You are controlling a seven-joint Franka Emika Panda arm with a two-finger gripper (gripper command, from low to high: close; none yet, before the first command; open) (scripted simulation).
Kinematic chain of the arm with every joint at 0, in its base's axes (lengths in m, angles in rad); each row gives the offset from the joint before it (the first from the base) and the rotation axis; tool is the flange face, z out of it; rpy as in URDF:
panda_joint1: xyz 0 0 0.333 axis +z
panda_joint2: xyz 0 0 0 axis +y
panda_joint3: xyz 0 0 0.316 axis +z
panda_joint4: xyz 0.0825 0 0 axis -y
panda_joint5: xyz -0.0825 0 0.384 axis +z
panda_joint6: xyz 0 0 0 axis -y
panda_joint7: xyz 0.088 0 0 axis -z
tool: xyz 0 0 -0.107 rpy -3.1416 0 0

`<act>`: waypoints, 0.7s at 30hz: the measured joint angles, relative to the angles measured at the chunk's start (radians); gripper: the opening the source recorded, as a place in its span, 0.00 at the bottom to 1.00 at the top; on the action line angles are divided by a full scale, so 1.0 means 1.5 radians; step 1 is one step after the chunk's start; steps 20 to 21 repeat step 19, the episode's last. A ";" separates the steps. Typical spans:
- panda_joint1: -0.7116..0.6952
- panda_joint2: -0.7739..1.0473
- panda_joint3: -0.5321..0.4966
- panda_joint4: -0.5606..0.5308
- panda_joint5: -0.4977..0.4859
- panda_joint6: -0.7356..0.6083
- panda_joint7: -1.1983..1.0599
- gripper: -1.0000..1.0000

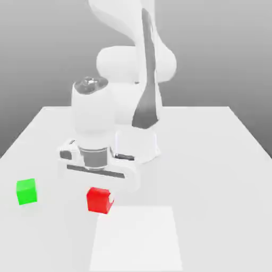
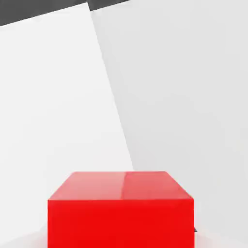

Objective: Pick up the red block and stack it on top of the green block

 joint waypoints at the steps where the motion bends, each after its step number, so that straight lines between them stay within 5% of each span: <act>1: -0.036 -0.004 -0.016 0.006 -0.003 -0.010 0.016 0.00; 10: -0.254 -0.015 -0.122 0.067 -0.015 -0.080 0.157 0.00; 16: -0.270 0.107 -0.091 0.078 0.089 0.025 0.093 0.00; 17: -0.276 0.121 -0.083 0.078 0.101 0.037 0.084 1.00; 21: -0.276 0.121 -0.083 0.078 0.101 0.037 0.084 1.00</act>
